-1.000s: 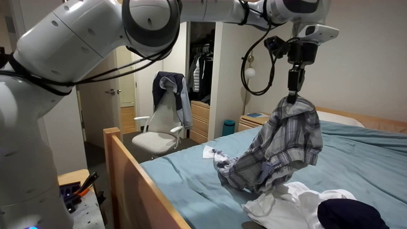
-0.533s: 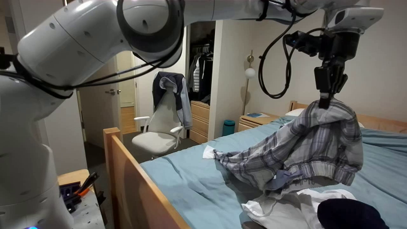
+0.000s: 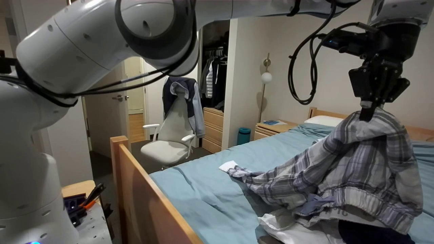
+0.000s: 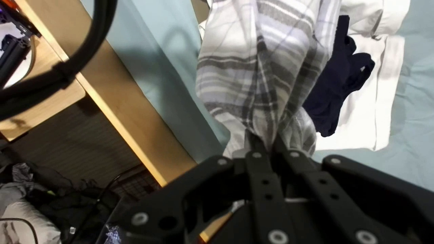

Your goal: Put the checked object on top of the white object

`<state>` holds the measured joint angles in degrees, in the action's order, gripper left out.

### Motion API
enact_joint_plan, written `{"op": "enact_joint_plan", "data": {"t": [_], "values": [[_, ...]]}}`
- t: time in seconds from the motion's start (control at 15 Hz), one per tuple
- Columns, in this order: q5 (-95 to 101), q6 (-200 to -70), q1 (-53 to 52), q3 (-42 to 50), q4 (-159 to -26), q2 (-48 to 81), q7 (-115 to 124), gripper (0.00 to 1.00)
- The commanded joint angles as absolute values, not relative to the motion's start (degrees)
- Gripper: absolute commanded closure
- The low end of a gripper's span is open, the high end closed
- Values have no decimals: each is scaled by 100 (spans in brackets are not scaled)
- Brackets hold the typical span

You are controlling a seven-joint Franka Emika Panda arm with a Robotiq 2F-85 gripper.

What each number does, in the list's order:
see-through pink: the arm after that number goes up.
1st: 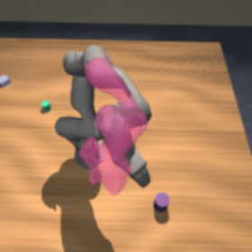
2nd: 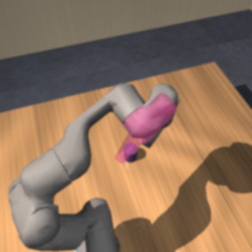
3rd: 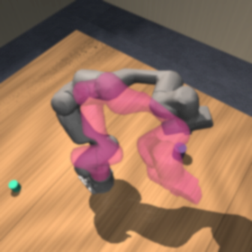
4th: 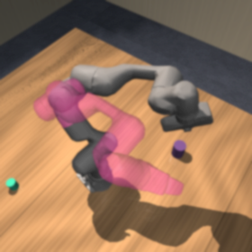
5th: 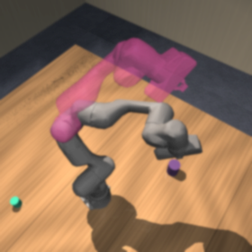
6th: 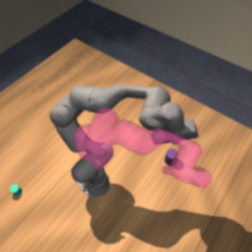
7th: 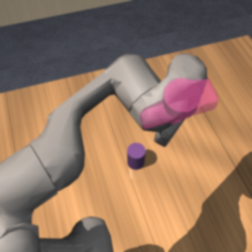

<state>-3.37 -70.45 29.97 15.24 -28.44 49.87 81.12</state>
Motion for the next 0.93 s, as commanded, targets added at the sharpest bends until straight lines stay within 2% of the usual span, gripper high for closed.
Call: {"op": "enact_joint_plan", "data": {"t": [0.0, 0.07, 0.13, 0.2, 0.33, 0.87], "values": [[-39, -6703, 3062, 1483, -2326, 5319, 7749, 93], [63, -6633, 3041, 1499, -2311, 5359, 7594, 93], [129, -6546, 3036, 1439, -2315, 5418, 7166, 68], [118, -6501, 3038, 1389, -2310, 5483, 6940, 68], [141, -6415, 2976, 1348, -2286, 5639, 6463, 59], [268, -6298, 2503, 1269, -2171, 6240, 4724, 7]]}}
